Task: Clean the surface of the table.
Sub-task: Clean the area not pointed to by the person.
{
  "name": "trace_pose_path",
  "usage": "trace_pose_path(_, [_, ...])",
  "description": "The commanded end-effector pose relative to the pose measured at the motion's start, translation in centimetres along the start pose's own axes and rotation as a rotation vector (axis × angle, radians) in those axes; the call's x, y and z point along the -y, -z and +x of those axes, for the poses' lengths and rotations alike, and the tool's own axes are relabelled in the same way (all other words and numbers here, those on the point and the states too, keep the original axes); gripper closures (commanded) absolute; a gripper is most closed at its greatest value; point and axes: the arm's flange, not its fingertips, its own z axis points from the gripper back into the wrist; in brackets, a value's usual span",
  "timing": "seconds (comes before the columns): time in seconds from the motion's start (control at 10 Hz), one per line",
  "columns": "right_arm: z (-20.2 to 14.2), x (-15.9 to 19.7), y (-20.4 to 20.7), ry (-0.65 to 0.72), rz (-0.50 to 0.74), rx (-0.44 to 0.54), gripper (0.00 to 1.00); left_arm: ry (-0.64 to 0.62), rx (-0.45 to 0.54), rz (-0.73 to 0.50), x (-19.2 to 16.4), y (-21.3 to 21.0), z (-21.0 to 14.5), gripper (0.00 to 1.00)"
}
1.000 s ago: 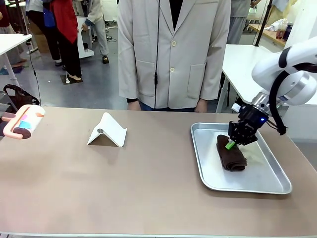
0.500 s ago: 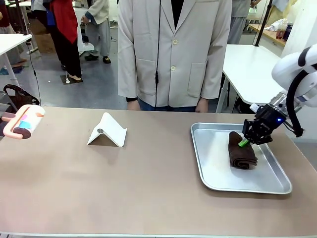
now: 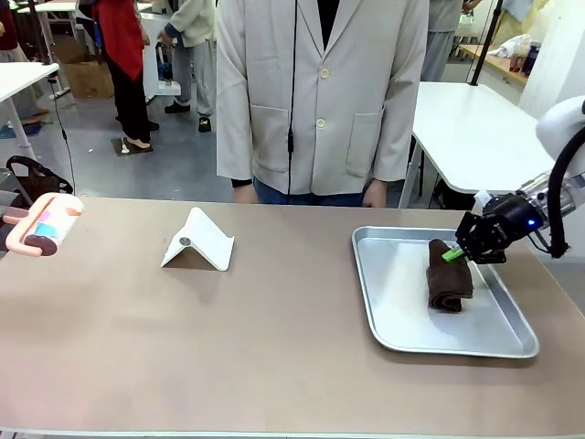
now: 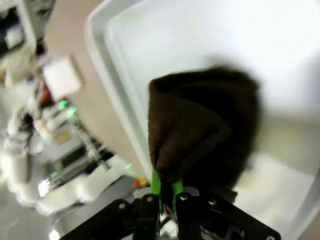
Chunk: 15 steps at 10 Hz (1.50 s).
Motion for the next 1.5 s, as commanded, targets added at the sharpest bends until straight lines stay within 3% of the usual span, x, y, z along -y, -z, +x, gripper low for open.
trace_pose_path(0.0, [-0.5,0.5,-1.6,-0.08,0.328,-0.136,0.9,0.012,0.008,-0.015,0.4,0.0,-0.1,0.78])
trace_pose_path(0.1, [-0.9,0.6,-2.3,-0.076,0.474,-0.183,0.9,0.012,0.008,-0.015,0.4,0.0,-0.1,0.78])
trace_pose_path(0.4, [-3.4,0.7,-4.4,-0.093,0.763,-0.268,0.9,0.012,0.008,-0.015,0.4,0.0,-0.1,0.78])
trace_pose_path(0.5, [-4.7,1.1,-5.6,-0.138,0.811,-0.31,0.9,0.012,0.008,-0.015,0.4,0.0,-0.1,0.78])
trace_pose_path(0.6, [-6.1,1.8,-7.2,-0.167,0.844,-0.282,0.9,0.012,0.008,-0.015,0.4,0.0,-0.1,0.78])
trace_pose_path(0.9, [-9.9,6.3,-11.2,-0.217,0.831,-0.152,0.9,0.012,0.008,-0.015,0.4,0.0,-0.1,0.78])
trace_pose_path(1.4, [-12.3,12.1,-11.7,-0.205,0.778,0.011,0.9,0.012,0.008,-0.015,0.4,0.0,-0.1,0.78])
